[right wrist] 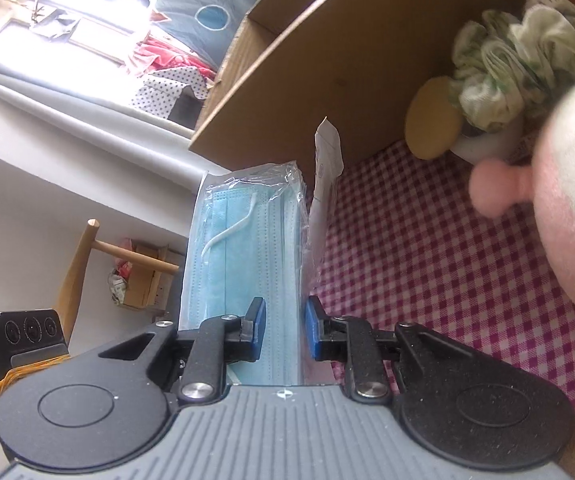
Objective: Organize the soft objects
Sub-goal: 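Lift the face-mask pack with both grippers and carry it over the box, then lower the face-mask pack into the box beside the towel and open both grippers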
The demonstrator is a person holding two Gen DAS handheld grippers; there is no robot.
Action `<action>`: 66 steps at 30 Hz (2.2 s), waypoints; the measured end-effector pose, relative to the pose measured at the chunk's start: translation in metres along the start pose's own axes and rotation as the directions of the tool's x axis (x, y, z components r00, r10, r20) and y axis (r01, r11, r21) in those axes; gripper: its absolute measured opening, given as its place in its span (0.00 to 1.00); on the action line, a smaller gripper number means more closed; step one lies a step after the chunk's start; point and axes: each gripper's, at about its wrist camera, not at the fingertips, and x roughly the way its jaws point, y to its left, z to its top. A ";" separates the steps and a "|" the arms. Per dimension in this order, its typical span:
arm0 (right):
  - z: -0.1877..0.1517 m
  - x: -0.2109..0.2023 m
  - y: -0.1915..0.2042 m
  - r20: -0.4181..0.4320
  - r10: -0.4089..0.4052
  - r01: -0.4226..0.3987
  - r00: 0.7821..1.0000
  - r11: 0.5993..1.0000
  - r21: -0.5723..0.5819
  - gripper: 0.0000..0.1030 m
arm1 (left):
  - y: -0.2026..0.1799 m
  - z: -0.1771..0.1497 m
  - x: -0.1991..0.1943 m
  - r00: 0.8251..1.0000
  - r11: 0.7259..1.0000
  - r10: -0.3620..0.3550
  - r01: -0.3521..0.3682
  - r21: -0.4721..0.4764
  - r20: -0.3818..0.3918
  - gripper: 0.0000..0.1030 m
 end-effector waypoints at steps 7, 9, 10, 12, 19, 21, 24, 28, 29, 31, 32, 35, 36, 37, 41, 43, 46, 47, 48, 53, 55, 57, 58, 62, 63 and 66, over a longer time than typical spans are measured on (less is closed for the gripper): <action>0.031 -0.027 0.042 0.041 0.105 -0.097 0.994 0.984 -0.152 0.22 | -0.032 0.010 -0.049 0.988 0.997 0.048 -0.055 0.046 0.147 0.13; 0.046 -0.037 0.051 0.058 0.132 -0.118 0.990 0.973 -0.196 0.22 | -0.043 0.019 -0.061 0.979 0.995 0.058 -0.071 0.064 0.194 0.13; 0.054 -0.042 0.055 0.064 0.146 -0.129 0.987 0.968 -0.215 0.22 | -0.049 0.024 -0.065 0.974 0.994 0.063 -0.081 0.072 0.216 0.13; 0.075 -0.055 0.062 0.079 0.170 -0.146 0.982 0.957 -0.250 0.22 | -0.064 0.038 -0.072 0.962 0.990 0.069 -0.098 0.097 0.264 0.13; 0.149 -0.091 0.071 0.116 0.207 -0.165 0.971 0.940 -0.298 0.23 | -0.112 0.097 -0.071 0.920 0.977 0.038 -0.116 0.177 0.390 0.13; 0.169 -0.101 0.067 0.129 0.207 -0.162 0.970 0.942 -0.294 0.23 | -0.122 0.116 -0.065 0.918 0.975 0.020 -0.106 0.196 0.395 0.13; 0.200 -0.112 0.056 0.149 0.192 -0.147 0.970 0.952 -0.269 0.23 | -0.133 0.147 -0.050 0.926 0.975 -0.004 -0.080 0.207 0.377 0.13; 0.238 -0.121 0.035 0.173 0.123 -0.084 0.977 0.972 -0.218 0.23 | -0.144 0.189 -0.026 0.943 0.976 -0.052 -0.022 0.217 0.328 0.13; 0.248 -0.122 0.027 0.172 0.103 -0.069 0.980 0.979 -0.193 0.23 | -0.147 0.197 -0.017 0.947 0.974 -0.068 -0.004 0.225 0.314 0.13; 0.265 -0.126 0.011 0.183 0.043 -0.014 0.982 0.987 -0.158 0.23 | -0.152 0.216 0.002 0.955 0.975 -0.092 0.029 0.221 0.281 0.13; 0.272 -0.129 0.005 0.184 0.015 0.013 0.983 0.989 -0.148 0.22 | -0.153 0.224 0.014 0.961 0.975 -0.113 0.058 0.217 0.254 0.13; 0.290 -0.136 -0.022 0.191 -0.092 0.116 0.977 0.986 -0.118 0.22 | -0.156 0.244 0.052 0.969 0.971 -0.160 0.121 0.206 0.187 0.13; 0.296 -0.136 -0.030 0.192 -0.126 0.149 0.973 0.983 -0.110 0.22 | -0.157 0.250 0.066 0.972 0.970 -0.174 0.142 0.197 0.160 0.13; 0.301 -0.136 -0.037 0.189 -0.157 0.179 0.969 0.978 -0.106 0.22 | -0.157 0.255 0.081 0.973 0.969 -0.190 0.164 0.187 0.131 0.13; 0.316 -0.126 -0.058 0.164 -0.299 0.323 0.940 0.935 -0.145 0.22 | -0.154 0.269 0.138 0.977 0.970 -0.210 0.204 0.130 0.040 0.13; 0.322 -0.116 -0.063 0.160 -0.360 0.386 0.919 0.903 -0.188 0.22 | -0.151 0.272 0.164 0.980 0.974 -0.200 0.198 0.106 0.006 0.13; 0.329 -0.101 -0.065 0.163 -0.432 0.461 0.887 0.850 -0.256 0.23 | -0.145 0.273 0.195 0.987 0.984 -0.157 0.160 0.083 -0.038 0.15; 0.330 -0.097 -0.063 0.165 -0.449 0.478 0.878 0.832 -0.281 0.25 | -0.143 0.275 0.205 0.990 0.988 -0.130 0.134 0.072 -0.054 0.15; 0.330 -0.095 -0.060 0.174 -0.463 0.494 0.869 0.817 -0.296 0.25 | -0.141 0.276 0.215 0.992 0.991 -0.105 0.110 0.072 -0.071 0.16; 0.328 -0.096 -0.057 0.195 -0.474 0.513 0.859 0.797 -0.318 0.25 | -0.138 0.276 0.250 0.984 0.996 0.033 -0.019 0.087 -0.172 0.39; 0.326 -0.102 -0.057 0.203 -0.470 0.511 0.859 0.801 -0.312 0.26 | -0.136 0.274 0.252 0.982 0.996 0.041 -0.025 0.087 -0.186 0.54; 0.325 -0.111 -0.053 0.215 -0.469 0.515 0.857 0.800 -0.308 0.26 | -0.133 0.274 0.247 0.983 0.996 0.057 -0.044 0.080 -0.173 0.61; 0.325 -0.115 -0.052 0.223 -0.467 0.517 0.856 0.799 -0.307 0.25 | -0.131 0.274 0.242 0.984 0.996 0.071 -0.059 0.074 -0.165 0.67; 0.319 -0.134 -0.035 0.255 -0.458 0.521 0.852 0.793 -0.316 0.25 | -0.125 0.277 0.213 0.992 0.997 0.077 -0.074 0.032 -0.104 0.75; 0.317 -0.135 -0.029 0.256 -0.454 0.518 0.853 0.791 -0.326 0.25 | -0.123 0.276 0.201 0.994 0.997 0.073 -0.072 0.020 -0.080 0.79; 0.311 -0.127 -0.012 0.197 -0.427 0.471 0.882 0.801 -0.369 0.26 | -0.112 0.272 0.156 0.998 0.998 0.065 -0.065 -0.023 0.000 0.86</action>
